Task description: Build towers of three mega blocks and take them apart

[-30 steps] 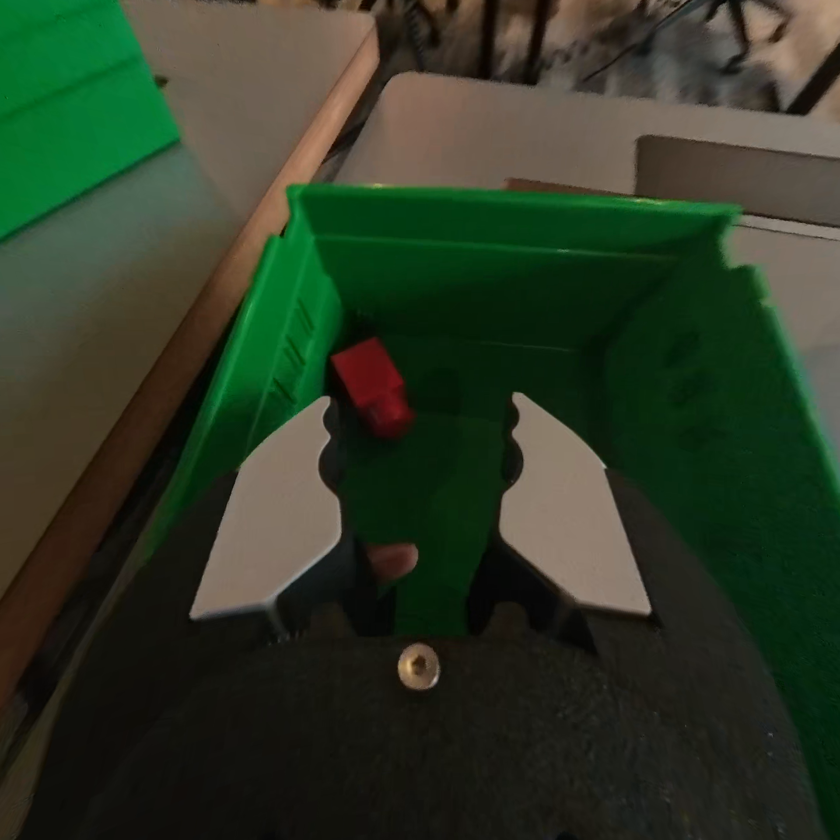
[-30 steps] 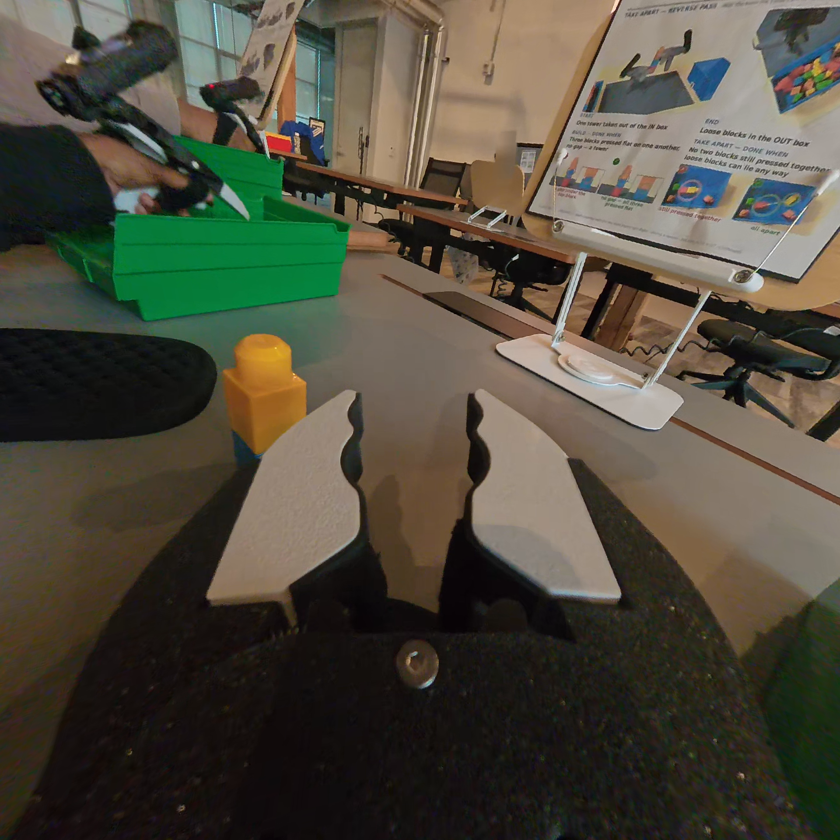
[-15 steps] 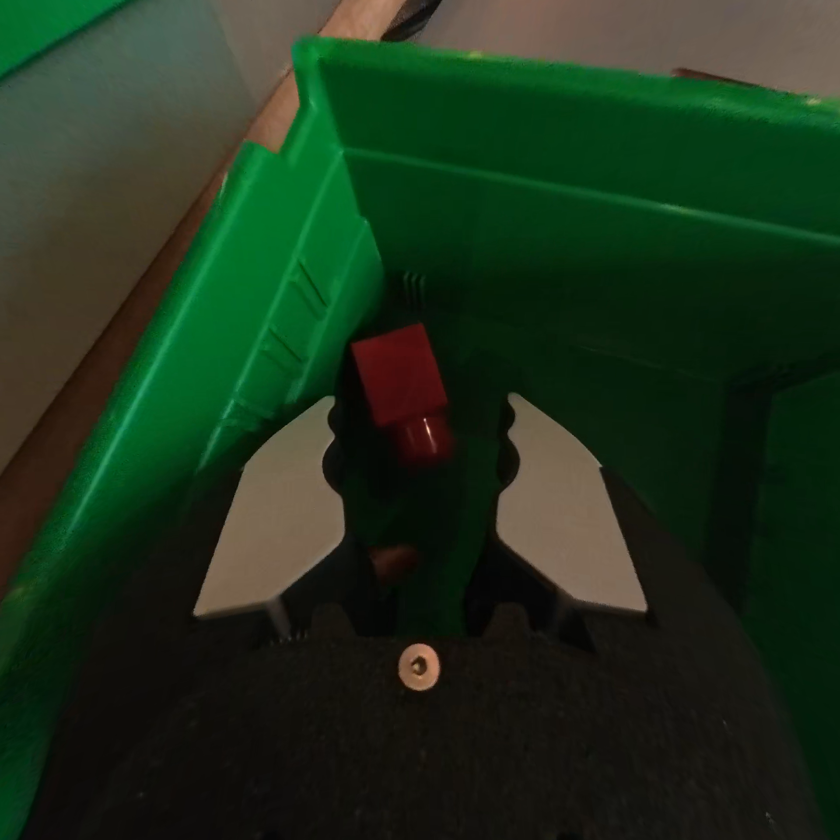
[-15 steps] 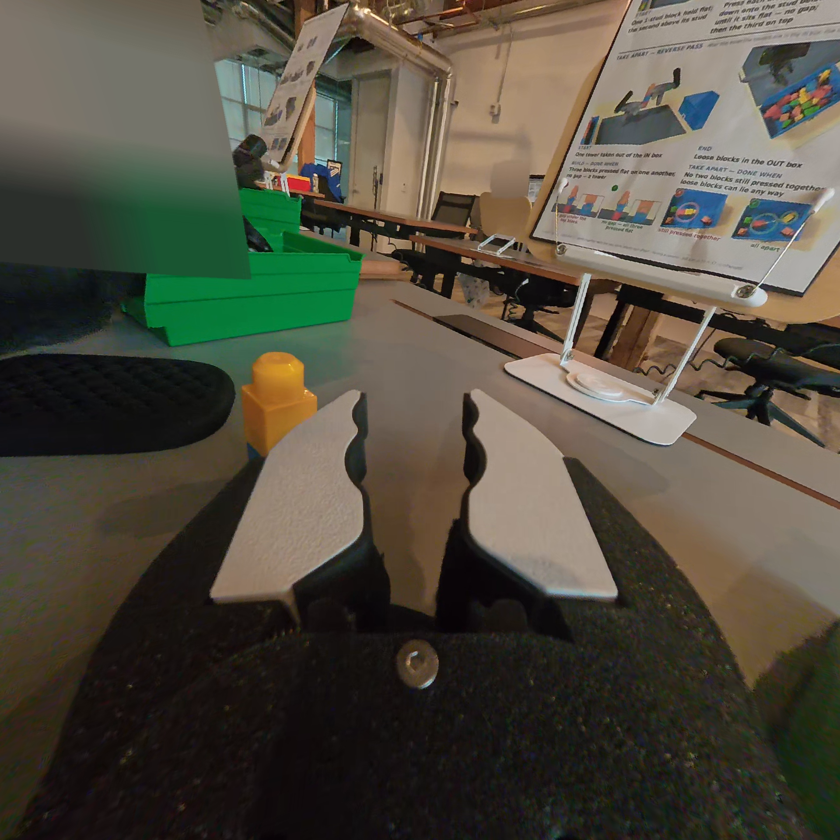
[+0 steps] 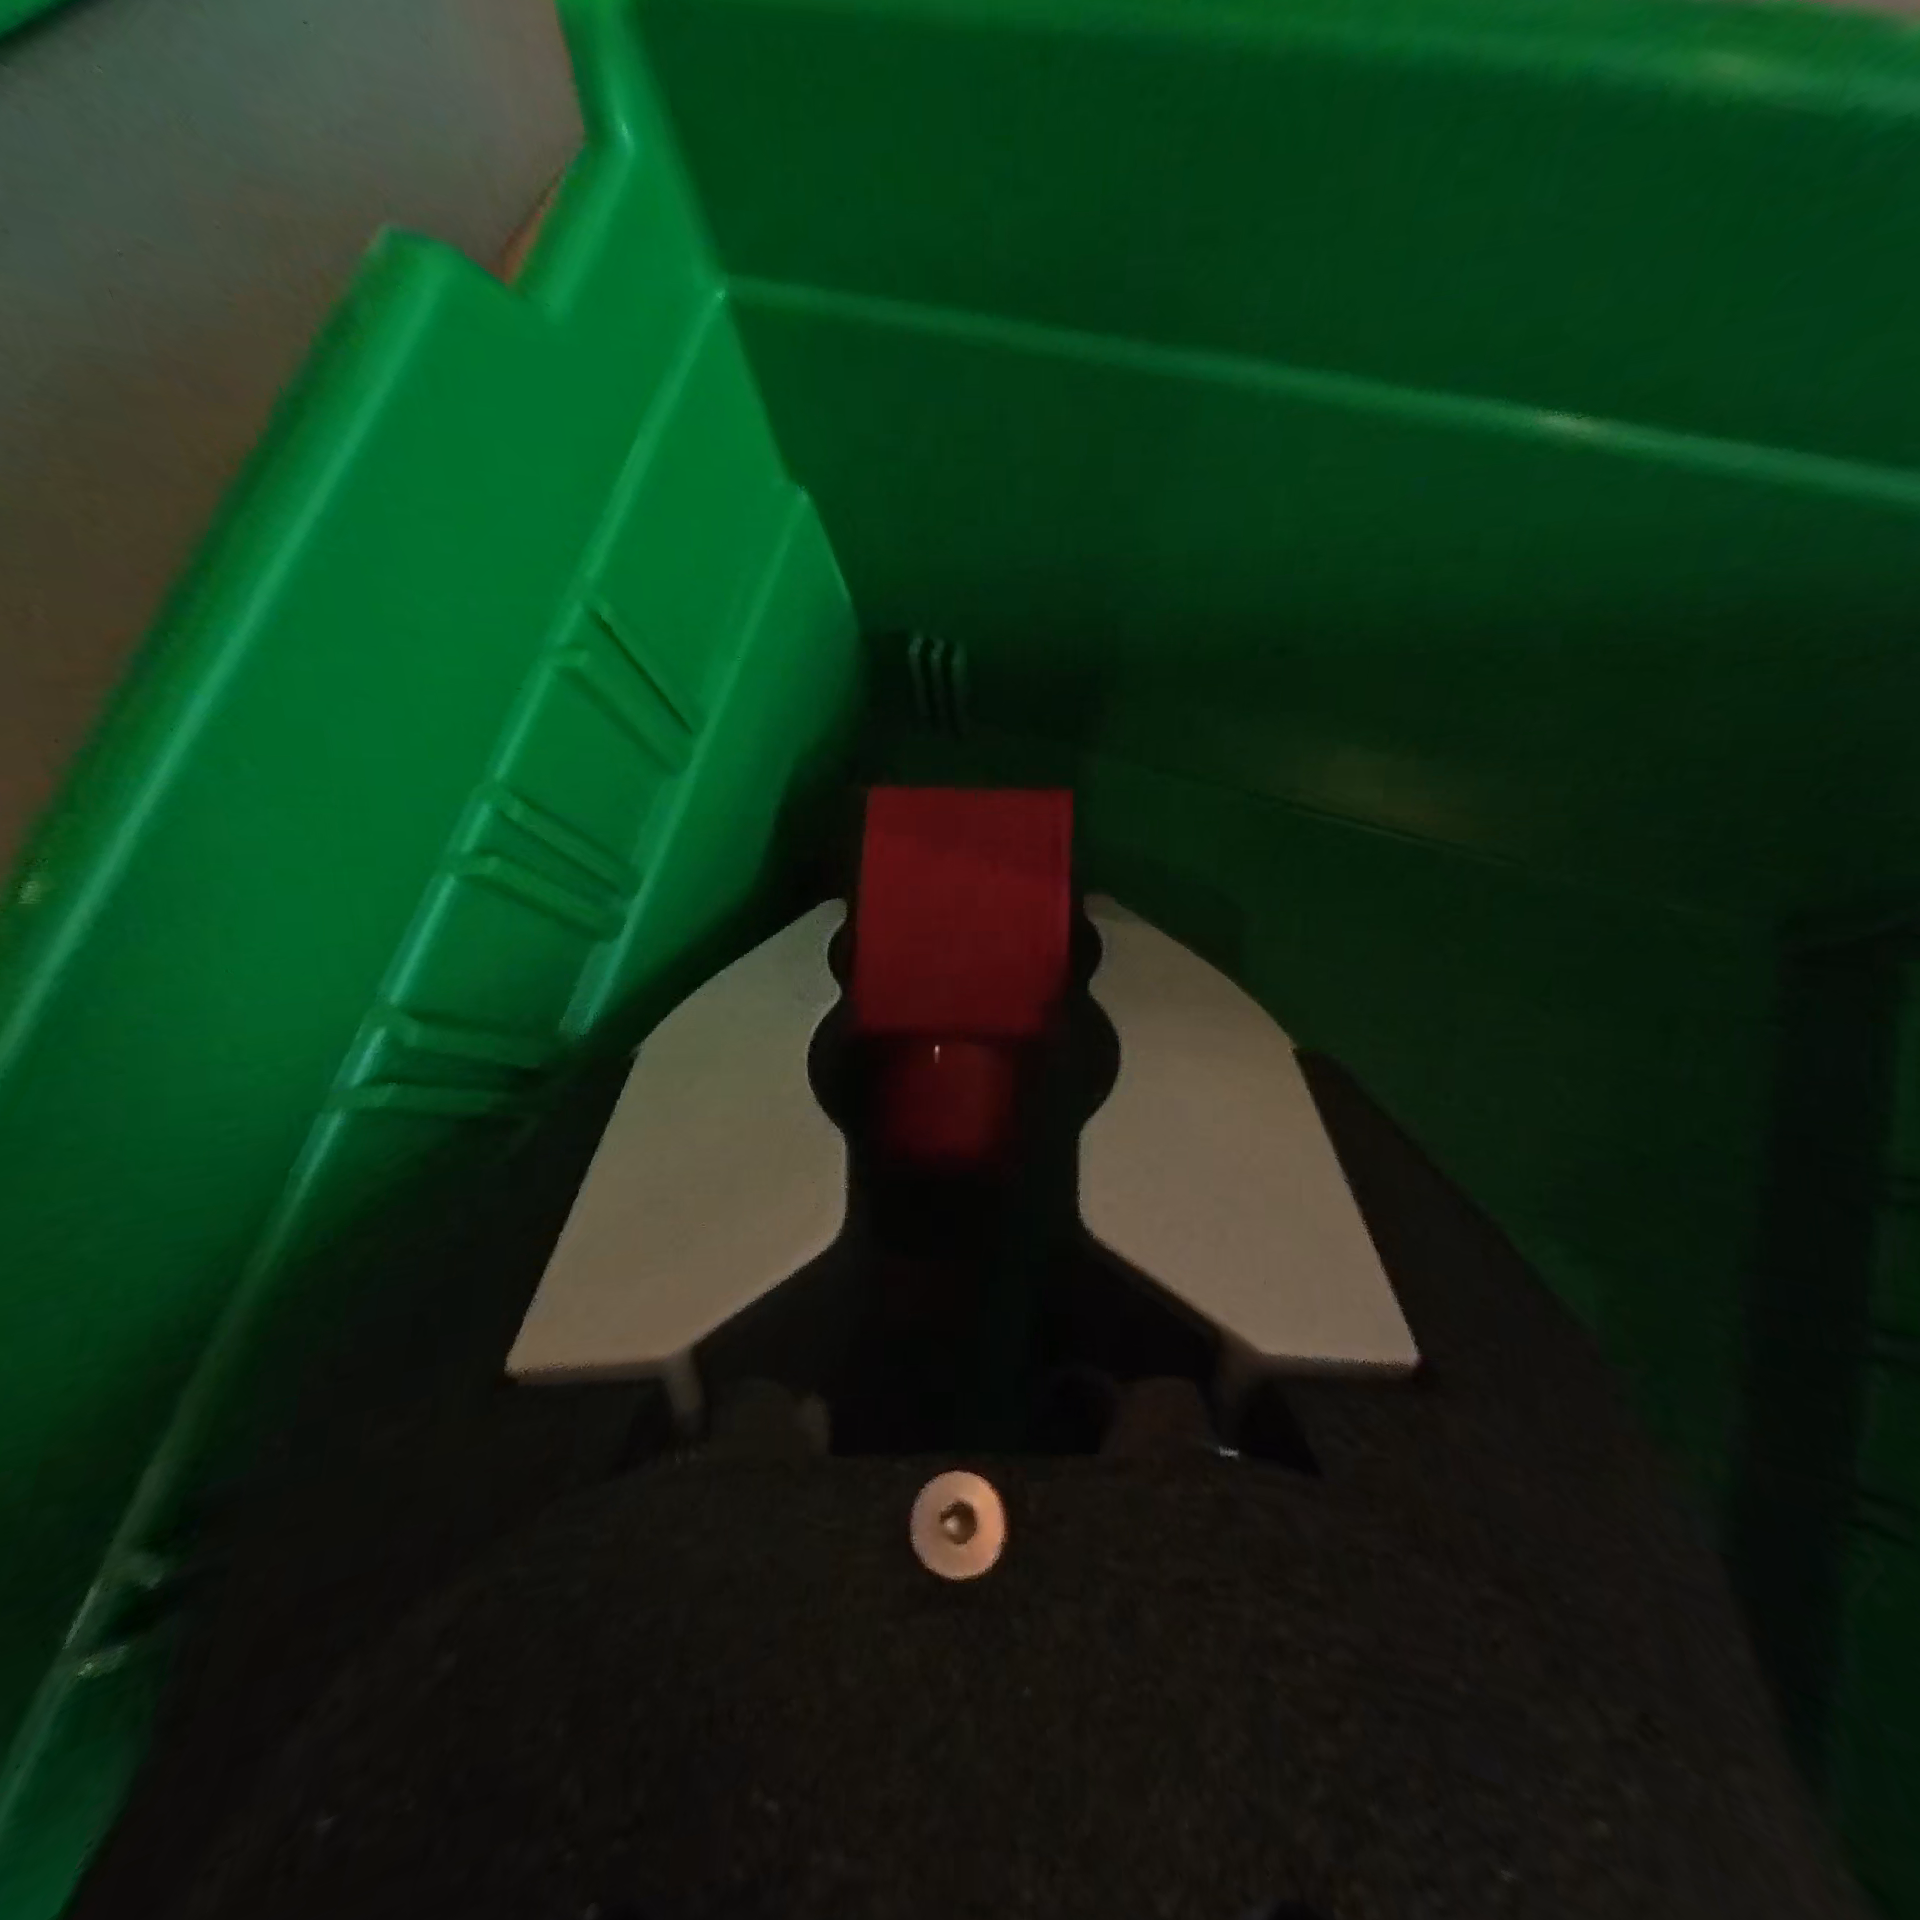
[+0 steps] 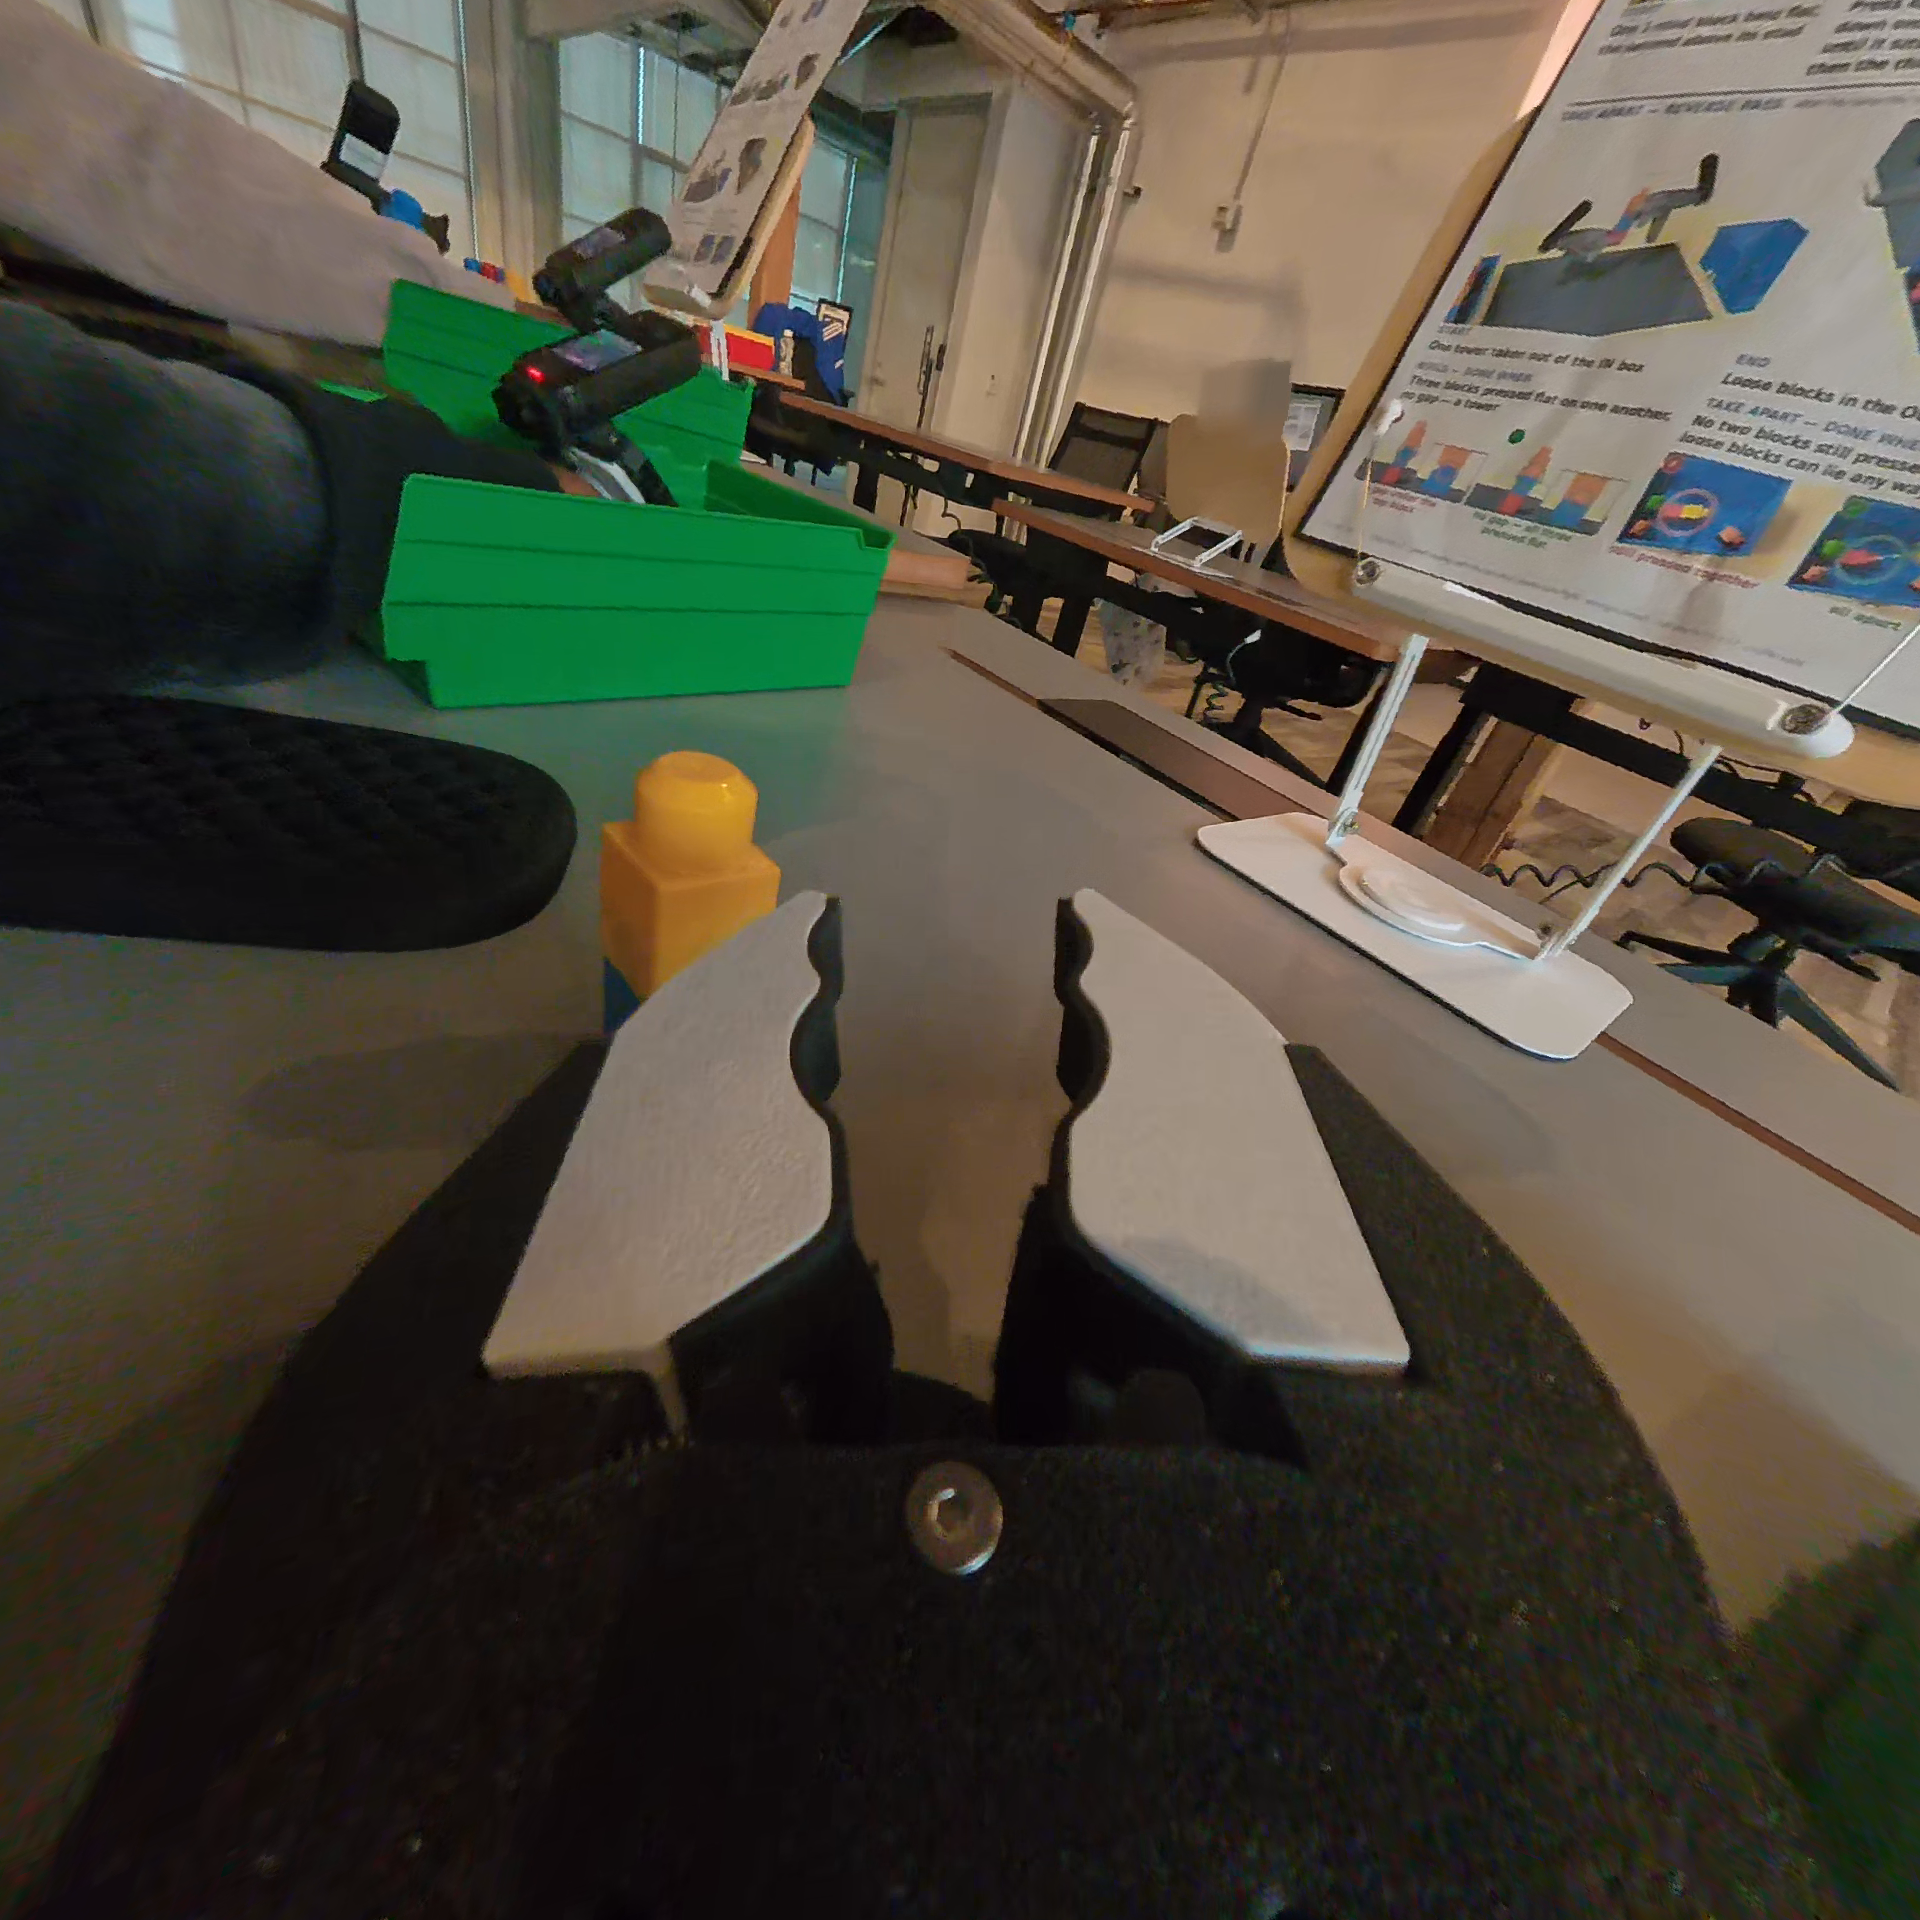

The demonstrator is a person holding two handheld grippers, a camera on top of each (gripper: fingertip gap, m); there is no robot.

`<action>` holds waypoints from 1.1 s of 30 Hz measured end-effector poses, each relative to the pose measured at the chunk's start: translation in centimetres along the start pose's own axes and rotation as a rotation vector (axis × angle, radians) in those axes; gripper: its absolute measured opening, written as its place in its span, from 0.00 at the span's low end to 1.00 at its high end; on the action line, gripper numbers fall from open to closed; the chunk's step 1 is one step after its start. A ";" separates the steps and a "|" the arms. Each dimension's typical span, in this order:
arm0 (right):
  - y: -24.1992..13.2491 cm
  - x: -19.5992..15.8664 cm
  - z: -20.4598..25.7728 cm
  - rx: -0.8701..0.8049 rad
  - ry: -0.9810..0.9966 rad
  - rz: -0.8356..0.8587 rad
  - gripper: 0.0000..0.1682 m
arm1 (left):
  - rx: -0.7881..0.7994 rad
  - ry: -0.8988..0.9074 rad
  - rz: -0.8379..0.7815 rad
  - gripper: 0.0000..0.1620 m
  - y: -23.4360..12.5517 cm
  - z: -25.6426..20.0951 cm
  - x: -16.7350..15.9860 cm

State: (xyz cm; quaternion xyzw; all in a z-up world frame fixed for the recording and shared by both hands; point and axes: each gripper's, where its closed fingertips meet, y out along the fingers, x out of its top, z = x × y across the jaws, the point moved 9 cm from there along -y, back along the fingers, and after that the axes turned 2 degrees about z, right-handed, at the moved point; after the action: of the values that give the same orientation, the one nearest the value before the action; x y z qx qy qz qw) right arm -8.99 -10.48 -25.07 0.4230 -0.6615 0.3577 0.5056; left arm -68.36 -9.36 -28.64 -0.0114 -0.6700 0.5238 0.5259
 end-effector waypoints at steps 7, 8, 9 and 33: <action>0.3 -0.1 0.4 0.012 -0.039 0.031 0.23 | -0.106 0.013 -0.022 0.22 -1.3 -0.3 0.0; 0.3 -0.2 0.4 0.013 -0.041 0.032 0.23 | -0.120 0.028 -0.038 0.22 -1.8 -0.4 0.2; 0.3 -0.2 0.4 0.014 -0.041 0.032 0.23 | -0.136 0.047 -0.056 0.22 -2.5 -0.5 0.3; 1.0 0.0 0.6 0.073 -0.053 0.128 0.24 | -1.020 0.630 -0.405 0.22 -28.0 -6.5 -6.6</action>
State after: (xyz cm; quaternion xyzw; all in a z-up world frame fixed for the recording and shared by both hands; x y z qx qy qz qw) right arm -10.16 -10.58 -25.24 0.4074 -0.6869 0.4017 0.4481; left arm -45.71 -21.26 -13.86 -0.2872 -0.6372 0.0002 0.7152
